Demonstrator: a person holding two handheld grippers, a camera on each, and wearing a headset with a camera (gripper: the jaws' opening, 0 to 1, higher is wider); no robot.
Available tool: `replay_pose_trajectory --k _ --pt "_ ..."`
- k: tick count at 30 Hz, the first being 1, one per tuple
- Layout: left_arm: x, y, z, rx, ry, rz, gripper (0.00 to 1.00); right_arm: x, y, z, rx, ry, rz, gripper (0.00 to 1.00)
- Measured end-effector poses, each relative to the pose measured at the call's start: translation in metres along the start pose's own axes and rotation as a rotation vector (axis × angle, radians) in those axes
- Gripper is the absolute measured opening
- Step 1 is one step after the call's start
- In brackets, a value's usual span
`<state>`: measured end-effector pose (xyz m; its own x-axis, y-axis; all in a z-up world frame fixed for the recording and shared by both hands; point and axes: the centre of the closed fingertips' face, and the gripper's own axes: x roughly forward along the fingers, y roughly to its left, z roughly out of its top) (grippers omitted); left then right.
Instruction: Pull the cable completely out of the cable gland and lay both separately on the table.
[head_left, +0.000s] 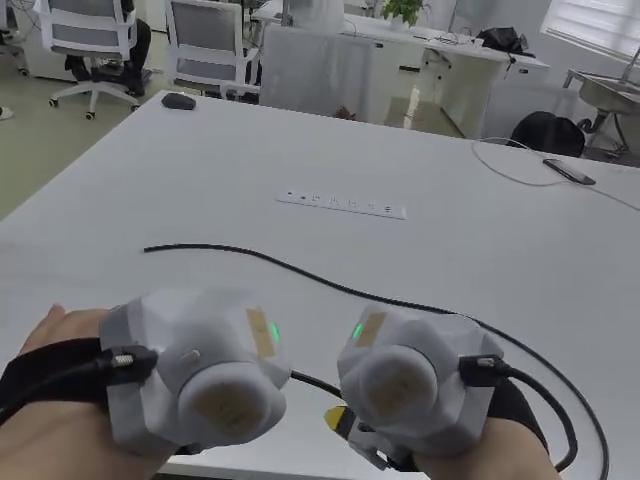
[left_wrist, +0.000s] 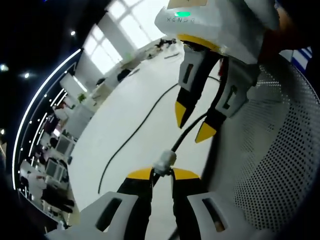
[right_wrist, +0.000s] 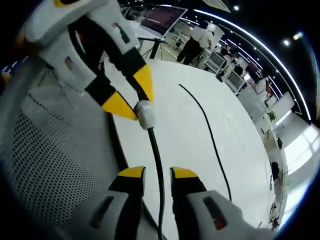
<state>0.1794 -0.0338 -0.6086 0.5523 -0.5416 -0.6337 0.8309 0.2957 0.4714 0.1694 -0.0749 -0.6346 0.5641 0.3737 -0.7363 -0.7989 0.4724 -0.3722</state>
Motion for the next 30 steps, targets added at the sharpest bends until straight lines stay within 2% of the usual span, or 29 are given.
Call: replay_pose_trajectory --k 2,4,6,8,12,13,14,15,16,18,19,20,21,22,23,24,26,28,30 --pt "0.000 -0.003 0.004 0.017 -0.016 -0.010 0.15 -0.002 0.003 0.011 -0.034 -0.051 0.006 0.19" --pt "0.001 -0.006 0.007 0.048 -0.019 -0.018 0.15 -0.005 0.004 0.020 -0.036 -0.100 0.009 0.17" --pt "0.000 -0.008 0.009 0.078 -0.024 -0.014 0.15 -0.008 0.003 0.024 -0.046 -0.120 0.003 0.12" --pt "0.000 -0.008 0.009 0.079 -0.028 -0.016 0.15 -0.008 0.004 0.024 -0.062 -0.120 0.004 0.05" --pt "0.001 -0.009 0.007 0.049 -0.027 -0.030 0.15 -0.004 0.005 0.020 -0.042 -0.104 0.003 0.05" --pt "0.001 -0.007 0.005 0.045 -0.020 -0.021 0.15 -0.003 0.002 0.012 -0.022 -0.056 -0.012 0.05" --pt "0.000 -0.004 0.003 0.050 -0.012 -0.008 0.15 -0.002 -0.002 -0.002 -0.026 0.014 -0.025 0.05" --pt "0.000 -0.004 0.002 0.022 -0.015 -0.018 0.15 -0.001 -0.002 -0.009 -0.016 0.042 -0.017 0.05" --pt "0.001 -0.004 0.003 0.007 -0.020 -0.025 0.15 0.000 -0.002 -0.011 0.023 0.038 -0.007 0.05" --pt "0.001 -0.004 0.005 0.020 -0.021 -0.019 0.15 -0.001 -0.005 -0.008 0.042 0.020 -0.008 0.05" --pt "0.001 -0.004 0.004 0.030 -0.018 -0.016 0.15 0.000 -0.005 -0.009 0.035 0.030 -0.012 0.07" --pt "0.001 -0.005 0.003 0.033 -0.015 -0.018 0.15 0.001 -0.004 -0.011 0.021 0.048 -0.011 0.13" --pt "0.001 -0.005 0.004 0.031 -0.017 -0.019 0.15 0.002 0.000 -0.008 0.011 0.038 -0.003 0.20" --pt "0.000 -0.005 0.005 0.030 -0.022 -0.020 0.15 0.002 0.004 0.001 -0.008 -0.002 0.017 0.25" --pt "0.000 -0.005 0.005 0.030 -0.024 -0.020 0.15 0.000 0.006 0.014 -0.031 -0.066 0.019 0.26" --pt "0.000 -0.005 0.006 0.035 -0.027 -0.020 0.15 -0.002 0.007 0.018 -0.051 -0.078 0.020 0.23" --pt "0.000 -0.005 0.005 0.038 -0.025 -0.022 0.15 -0.002 0.011 0.017 -0.078 -0.072 0.036 0.14" --pt "0.000 -0.006 0.006 0.044 -0.028 -0.023 0.15 -0.001 0.011 0.014 -0.072 -0.059 0.034 0.14" --pt "0.001 -0.007 0.004 0.048 -0.019 -0.023 0.15 -0.002 0.006 0.013 -0.070 -0.063 0.014 0.05"
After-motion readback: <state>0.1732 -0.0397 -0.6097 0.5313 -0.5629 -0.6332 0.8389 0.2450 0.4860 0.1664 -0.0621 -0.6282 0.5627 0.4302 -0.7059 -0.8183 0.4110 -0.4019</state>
